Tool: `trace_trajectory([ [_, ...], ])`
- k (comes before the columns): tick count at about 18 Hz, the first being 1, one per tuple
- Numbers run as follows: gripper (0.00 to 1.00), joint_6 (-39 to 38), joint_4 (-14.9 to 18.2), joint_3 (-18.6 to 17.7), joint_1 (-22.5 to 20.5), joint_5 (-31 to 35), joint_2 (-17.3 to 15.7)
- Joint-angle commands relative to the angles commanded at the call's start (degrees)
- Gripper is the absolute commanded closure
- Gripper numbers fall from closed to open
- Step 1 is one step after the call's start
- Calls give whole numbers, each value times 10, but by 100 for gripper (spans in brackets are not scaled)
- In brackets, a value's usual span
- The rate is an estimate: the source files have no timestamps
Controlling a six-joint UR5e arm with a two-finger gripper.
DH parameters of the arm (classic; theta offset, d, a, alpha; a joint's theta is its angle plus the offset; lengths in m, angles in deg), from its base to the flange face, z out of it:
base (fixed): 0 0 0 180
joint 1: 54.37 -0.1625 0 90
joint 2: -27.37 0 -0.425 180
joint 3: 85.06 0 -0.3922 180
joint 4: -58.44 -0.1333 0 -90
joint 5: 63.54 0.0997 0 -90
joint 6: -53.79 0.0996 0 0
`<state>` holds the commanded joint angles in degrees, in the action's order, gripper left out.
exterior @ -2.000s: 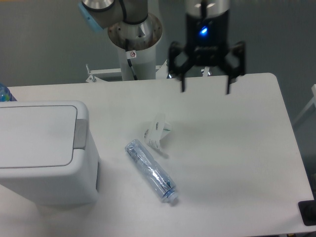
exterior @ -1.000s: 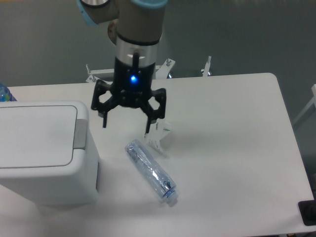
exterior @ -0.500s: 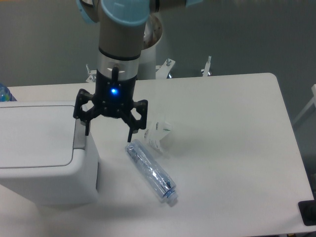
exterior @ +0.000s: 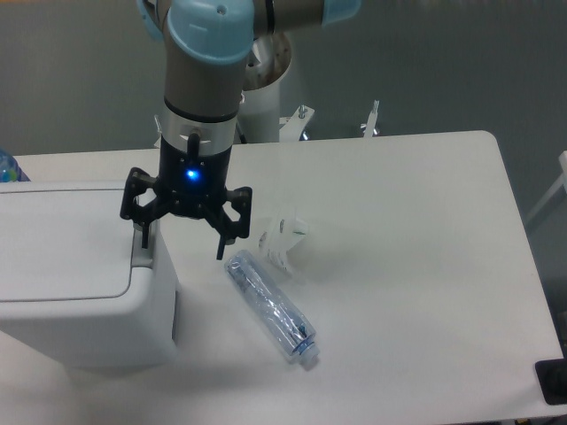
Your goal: Open the trash can
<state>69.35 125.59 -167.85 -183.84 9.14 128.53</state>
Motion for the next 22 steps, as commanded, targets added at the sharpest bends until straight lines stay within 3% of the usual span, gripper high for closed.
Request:
trace_trajectory([
  [22,0,1,-1,-9,2,1,1],
])
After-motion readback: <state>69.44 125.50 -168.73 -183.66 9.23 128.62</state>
